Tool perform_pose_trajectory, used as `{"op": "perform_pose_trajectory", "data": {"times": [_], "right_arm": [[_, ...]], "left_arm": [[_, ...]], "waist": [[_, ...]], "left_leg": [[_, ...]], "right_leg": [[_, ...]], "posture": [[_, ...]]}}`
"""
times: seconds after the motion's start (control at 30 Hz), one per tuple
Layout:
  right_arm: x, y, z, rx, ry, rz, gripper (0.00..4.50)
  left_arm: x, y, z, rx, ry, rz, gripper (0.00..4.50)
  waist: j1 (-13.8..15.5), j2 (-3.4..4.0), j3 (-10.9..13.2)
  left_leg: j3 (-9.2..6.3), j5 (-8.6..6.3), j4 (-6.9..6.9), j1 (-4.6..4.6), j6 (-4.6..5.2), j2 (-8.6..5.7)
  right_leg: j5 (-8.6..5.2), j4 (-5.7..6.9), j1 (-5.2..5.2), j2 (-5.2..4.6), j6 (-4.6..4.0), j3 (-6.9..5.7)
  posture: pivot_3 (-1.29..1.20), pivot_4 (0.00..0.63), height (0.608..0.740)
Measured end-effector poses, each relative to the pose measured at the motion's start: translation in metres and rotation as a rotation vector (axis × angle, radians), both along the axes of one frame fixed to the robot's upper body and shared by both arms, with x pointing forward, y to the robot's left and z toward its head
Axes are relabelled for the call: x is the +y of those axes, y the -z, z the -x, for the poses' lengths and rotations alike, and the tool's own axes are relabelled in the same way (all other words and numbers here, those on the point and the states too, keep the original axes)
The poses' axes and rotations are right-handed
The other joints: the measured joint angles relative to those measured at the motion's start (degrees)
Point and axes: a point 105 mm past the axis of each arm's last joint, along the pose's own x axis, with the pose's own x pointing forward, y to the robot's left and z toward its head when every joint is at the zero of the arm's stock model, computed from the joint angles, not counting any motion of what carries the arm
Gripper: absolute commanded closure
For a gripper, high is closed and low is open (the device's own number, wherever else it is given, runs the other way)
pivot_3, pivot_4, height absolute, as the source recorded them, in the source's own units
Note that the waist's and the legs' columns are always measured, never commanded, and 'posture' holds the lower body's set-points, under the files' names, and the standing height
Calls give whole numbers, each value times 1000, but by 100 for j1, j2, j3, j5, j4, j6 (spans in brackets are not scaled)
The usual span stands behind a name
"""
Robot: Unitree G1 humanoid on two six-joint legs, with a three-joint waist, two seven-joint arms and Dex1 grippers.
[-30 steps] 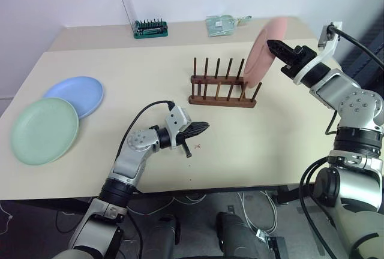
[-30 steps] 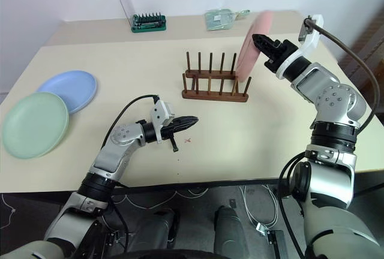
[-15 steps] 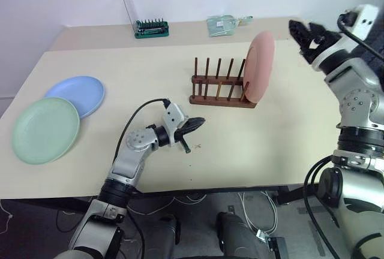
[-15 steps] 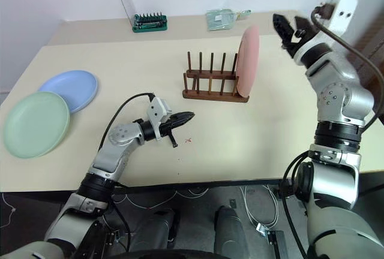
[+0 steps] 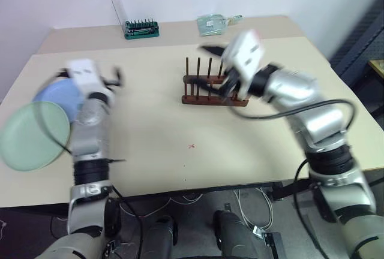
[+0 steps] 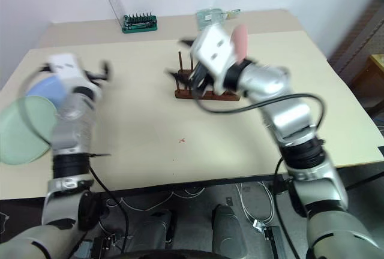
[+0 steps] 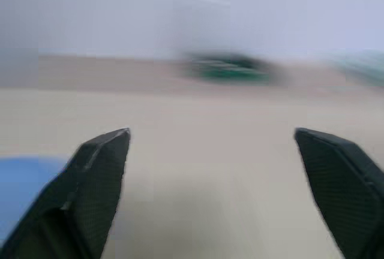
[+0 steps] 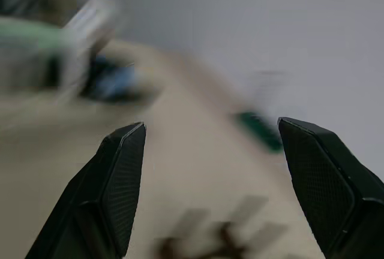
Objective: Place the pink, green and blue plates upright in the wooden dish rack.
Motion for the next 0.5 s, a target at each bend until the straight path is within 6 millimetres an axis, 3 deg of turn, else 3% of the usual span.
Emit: {"op": "perform_pose_trajectory", "data": {"times": [0.1, 0.27, 0.37, 0.5], "right_arm": [[-2, 10, -10, 19, 28, 16, 919], [8, 16, -11, 33, -21, 15, 919], [9, 20, -13, 43, -22, 22, 919], [13, 21, -12, 43, -41, 20, 919]], "left_arm": [[44, 7, 41, 34, -258, 60, 38], [76, 47, 95, 162, -482, 233, 38], [79, 76, 111, 228, -506, 326, 38], [72, 105, 117, 264, -464, 485, 38]], "waist": [[107, -4, 0], [178, -27, -2], [161, -29, -3], [160, -32, -4]], "left_leg": [[2, 1, 6, -8, -12, -15], [-5, 8, 4, -6, -26, -14], [-5, 10, 1, -2, -29, -10], [-5, 11, 2, -2, -32, -7]], "right_leg": [[8, -10, 2, -15, 12, 2], [11, -8, 5, -10, 8, -4], [12, -5, 5, -6, 7, -5], [13, -5, 5, -3, 5, -6]], "posture": [[0, 150, 740], [0, 150, 740], [0, 150, 740], [0, 150, 740]]}}
